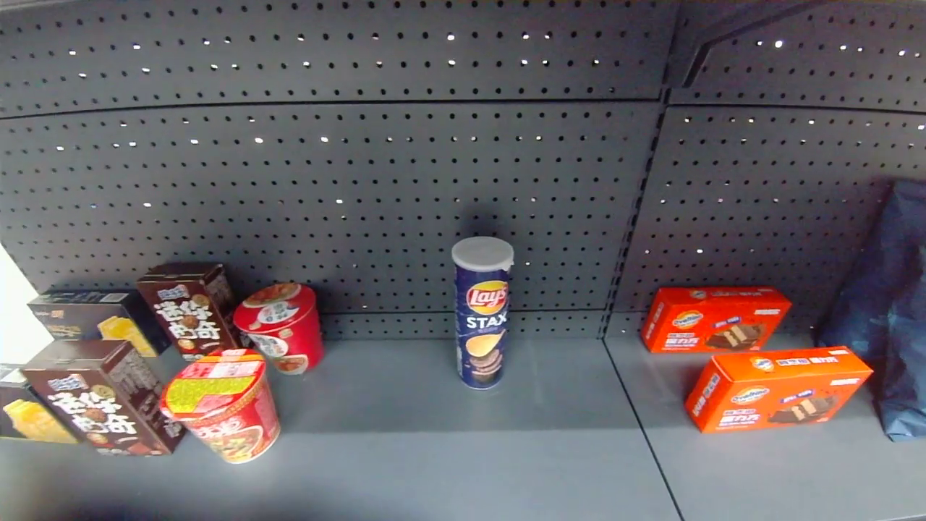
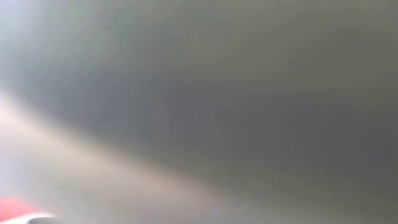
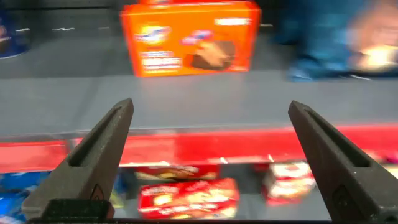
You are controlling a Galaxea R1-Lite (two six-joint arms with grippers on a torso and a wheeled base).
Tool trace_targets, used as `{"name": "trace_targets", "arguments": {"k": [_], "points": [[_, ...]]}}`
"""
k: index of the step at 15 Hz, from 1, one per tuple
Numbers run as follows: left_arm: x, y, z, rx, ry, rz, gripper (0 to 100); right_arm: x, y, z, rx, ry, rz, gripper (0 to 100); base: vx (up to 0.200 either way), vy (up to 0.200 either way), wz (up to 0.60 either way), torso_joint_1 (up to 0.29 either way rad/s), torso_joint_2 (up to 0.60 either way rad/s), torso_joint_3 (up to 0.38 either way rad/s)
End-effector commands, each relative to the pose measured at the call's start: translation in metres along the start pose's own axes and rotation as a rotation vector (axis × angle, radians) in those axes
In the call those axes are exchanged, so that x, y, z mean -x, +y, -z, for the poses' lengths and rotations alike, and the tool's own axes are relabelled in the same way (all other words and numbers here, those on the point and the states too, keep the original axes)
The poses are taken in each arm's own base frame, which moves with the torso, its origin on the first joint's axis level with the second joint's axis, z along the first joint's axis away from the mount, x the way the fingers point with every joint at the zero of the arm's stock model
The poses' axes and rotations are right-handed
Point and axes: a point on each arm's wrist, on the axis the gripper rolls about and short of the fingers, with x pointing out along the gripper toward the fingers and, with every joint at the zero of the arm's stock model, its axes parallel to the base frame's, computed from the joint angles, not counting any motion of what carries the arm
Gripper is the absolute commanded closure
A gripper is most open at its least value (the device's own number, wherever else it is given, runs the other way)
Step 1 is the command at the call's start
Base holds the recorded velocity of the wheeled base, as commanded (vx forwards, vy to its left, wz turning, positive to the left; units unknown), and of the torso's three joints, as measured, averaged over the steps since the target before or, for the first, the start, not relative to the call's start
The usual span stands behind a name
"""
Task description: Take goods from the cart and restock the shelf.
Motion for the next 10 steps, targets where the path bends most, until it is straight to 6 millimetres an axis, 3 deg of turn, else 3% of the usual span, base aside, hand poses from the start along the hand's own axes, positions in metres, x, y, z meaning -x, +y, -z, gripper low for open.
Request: {"name": "trace_targets", "arguments": {"k": [1,6,7,8,9,10], "points": [[0.005,-0.002,0.007,-0.012,-0.036,-0.003,100,0.000,0.000,0.000,-0.002,0.000,0.000,0,0.000,0.000,0.00,0.000,0.00,0.000],[0.009,-0.002,0.003,-0.091,-0.063,-0.082,100,-0.004,0.000,-0.001,0.009,0.046,-0.034,0,0.000,0.000,0.00,0.000,0.00,0.000],[0.009,-0.001,0.004,-0.095,-0.055,-0.102,100,0.001,0.002,-0.046,0.044,-0.033,-0.179,0,0.000,0.000,0.00,0.000,0.00,0.000],[0.008,-0.001,0.006,-0.090,-0.032,-0.106,100,-0.030,0.006,-0.112,0.027,0.055,-0.267,0,0.000,0.000,0.00,0.000,0.00,0.000],[0.007,-0.001,0.011,-0.084,0.002,-0.107,100,-0.052,0.009,-0.149,0.005,0.061,-0.301,0,0.000,0.000,0.00,0.000,0.00,0.000],[0.007,-0.001,0.013,-0.092,0.017,-0.107,100,-0.059,0.013,-0.165,0.007,0.054,-0.396,0,0.000,0.000,0.00,0.000,0.00,0.000]]}}
